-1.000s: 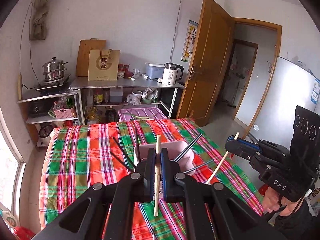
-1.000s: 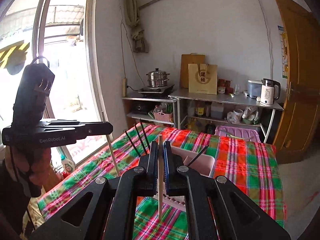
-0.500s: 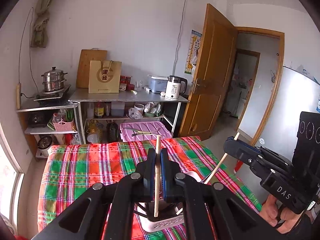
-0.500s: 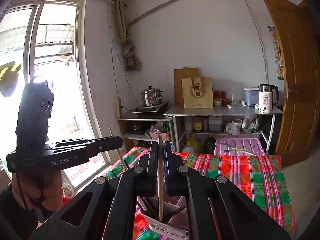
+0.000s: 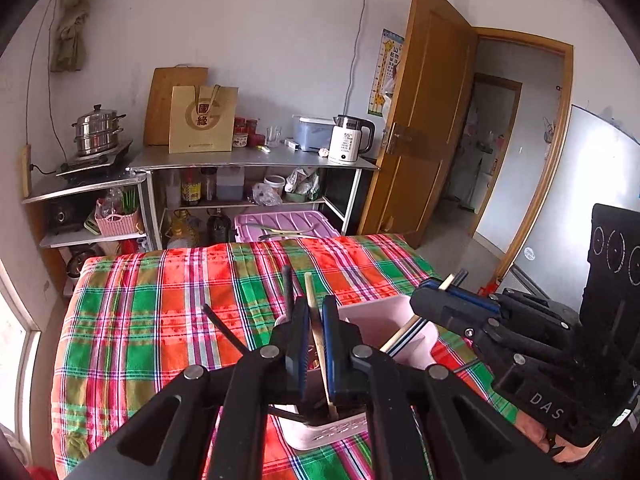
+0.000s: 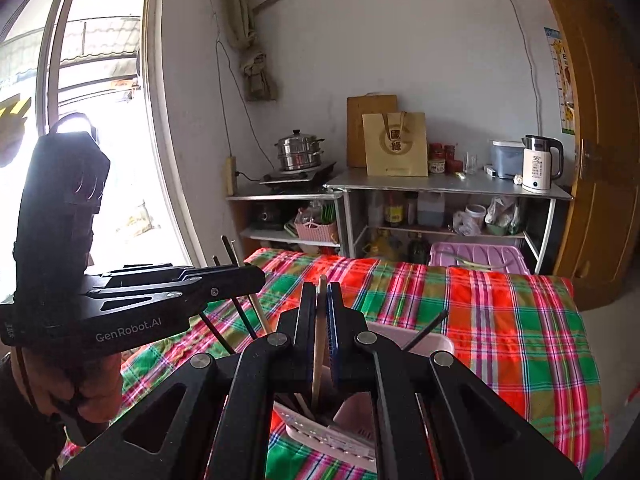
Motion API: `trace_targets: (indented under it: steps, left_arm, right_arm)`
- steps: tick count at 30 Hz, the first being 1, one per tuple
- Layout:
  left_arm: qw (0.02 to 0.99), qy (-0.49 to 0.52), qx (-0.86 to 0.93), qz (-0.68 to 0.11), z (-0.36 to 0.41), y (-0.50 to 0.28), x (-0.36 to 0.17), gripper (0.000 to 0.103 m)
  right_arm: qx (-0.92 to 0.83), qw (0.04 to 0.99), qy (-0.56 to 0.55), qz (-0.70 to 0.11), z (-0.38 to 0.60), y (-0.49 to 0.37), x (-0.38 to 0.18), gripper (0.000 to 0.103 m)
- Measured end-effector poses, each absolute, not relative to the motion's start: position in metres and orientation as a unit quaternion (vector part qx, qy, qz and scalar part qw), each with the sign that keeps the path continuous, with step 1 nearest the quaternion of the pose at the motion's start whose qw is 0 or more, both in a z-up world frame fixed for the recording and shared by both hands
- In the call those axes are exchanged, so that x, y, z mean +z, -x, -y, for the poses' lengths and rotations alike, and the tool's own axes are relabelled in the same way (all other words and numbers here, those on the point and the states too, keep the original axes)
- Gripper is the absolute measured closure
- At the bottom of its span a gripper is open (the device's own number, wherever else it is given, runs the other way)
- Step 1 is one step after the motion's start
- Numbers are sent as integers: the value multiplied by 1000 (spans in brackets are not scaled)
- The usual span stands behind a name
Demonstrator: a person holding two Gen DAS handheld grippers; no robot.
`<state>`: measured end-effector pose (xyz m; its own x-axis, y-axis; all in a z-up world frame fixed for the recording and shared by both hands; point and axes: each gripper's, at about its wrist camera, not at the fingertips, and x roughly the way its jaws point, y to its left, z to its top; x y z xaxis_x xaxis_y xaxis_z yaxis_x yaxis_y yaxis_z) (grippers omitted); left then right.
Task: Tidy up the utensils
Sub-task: 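Lower the wooden chopsticks into the basket and open both tools, then withdraw both open tools toward the silver metal chopsticks on the cloth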
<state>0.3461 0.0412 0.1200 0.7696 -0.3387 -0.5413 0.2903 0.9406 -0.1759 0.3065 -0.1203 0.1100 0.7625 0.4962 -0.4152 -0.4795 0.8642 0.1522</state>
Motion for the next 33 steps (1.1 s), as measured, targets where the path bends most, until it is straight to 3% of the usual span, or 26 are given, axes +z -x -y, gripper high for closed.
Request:
trace_targets:
  steps: [4, 6, 10, 22, 33]
  left_arm:
    - [937, 30, -165, -306, -39, -343, 112, 96]
    - [937, 28, -165, -308, -40, -339, 111, 96]
    - [938, 36, -167, -301, -43, -324, 116, 78]
    - [955, 34, -154, -249, -57, -225, 137, 77]
    - [951, 18, -143, -273, -47, -135, 84, 77]
  right_arm:
    - [258, 936, -1, -239, 120, -302, 105, 88]
    - [259, 936, 1, -240, 124, -298, 106, 88]
    - [254, 938, -3, -234, 135, -287, 112, 88]
    - [239, 950, -13, -199, 180, -211, 135, 87]
    - [218, 951, -11, -221, 216, -132, 94, 87]
